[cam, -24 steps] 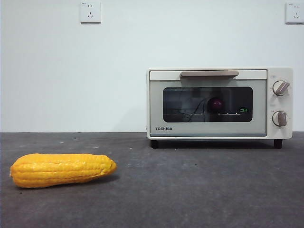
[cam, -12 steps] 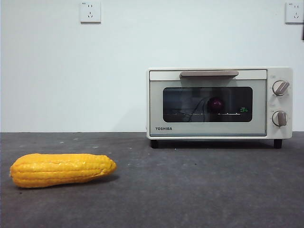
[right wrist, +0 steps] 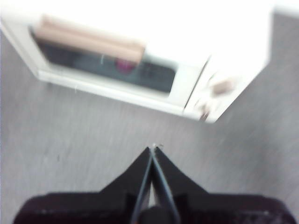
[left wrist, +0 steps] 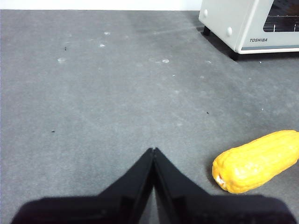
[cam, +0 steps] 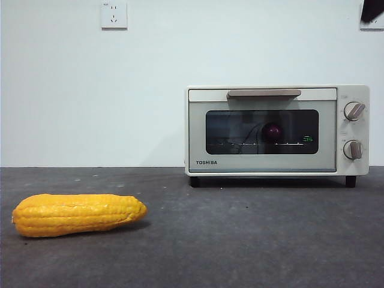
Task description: Take the eggplant from the table,put the eggplant in the oven
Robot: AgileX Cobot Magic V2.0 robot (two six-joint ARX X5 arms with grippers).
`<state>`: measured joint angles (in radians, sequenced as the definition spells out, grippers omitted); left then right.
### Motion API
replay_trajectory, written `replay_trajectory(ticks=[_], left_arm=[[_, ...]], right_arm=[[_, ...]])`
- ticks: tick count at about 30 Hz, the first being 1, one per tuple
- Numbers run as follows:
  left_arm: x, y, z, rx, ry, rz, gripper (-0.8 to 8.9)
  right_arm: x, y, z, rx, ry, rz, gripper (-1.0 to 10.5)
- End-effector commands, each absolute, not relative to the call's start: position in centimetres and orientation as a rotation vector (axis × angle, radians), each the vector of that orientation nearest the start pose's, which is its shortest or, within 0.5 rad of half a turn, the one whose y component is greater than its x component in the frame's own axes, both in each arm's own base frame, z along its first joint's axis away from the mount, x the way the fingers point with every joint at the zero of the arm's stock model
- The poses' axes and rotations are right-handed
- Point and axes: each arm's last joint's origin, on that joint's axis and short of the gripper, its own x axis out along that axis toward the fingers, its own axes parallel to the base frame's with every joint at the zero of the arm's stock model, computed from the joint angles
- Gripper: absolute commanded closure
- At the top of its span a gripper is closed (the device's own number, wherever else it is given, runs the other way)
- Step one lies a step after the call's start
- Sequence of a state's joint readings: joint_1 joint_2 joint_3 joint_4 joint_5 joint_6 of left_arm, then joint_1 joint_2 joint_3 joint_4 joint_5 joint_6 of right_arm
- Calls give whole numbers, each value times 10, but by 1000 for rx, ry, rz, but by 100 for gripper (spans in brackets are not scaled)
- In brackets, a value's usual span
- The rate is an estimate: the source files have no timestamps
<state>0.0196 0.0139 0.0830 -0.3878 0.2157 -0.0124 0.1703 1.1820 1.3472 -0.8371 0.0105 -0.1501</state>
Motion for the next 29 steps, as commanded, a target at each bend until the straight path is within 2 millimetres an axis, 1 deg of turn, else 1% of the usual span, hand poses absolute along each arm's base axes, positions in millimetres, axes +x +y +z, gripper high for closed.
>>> replay_trajectory(ticks=[1,3,6,8,11,13,18,22,29], left_arm=[[88,-4,151,-60,322,-188,818],[88,-4,151,-60,322,-188,818],[88,-4,151,-60,322,-188,817],[88,-4,151,-60,322,-188,817],[88,-4,151,-60,322,-188,818],[88,-4,151,-60,322,-188,817],[88,-4,151,-59,323,-189,817],[88,-4,151,-60,323,-188,817],[88,-4,151,-60,323,-188,818]], right_arm=[[200,28,404,-198,569,171,946],[181,19,415,-183,510,137,946],[156,10,424,-145,442,92,946],[138,5,426,-123,402,56,946],[114,-2,419,-106,348,5,946],[101,-4,409,-102,308,-26,946],[84,-7,375,-101,189,-74,946],[82,-7,341,-101,150,-78,946],[87,-7,275,-98,221,-72,946]])
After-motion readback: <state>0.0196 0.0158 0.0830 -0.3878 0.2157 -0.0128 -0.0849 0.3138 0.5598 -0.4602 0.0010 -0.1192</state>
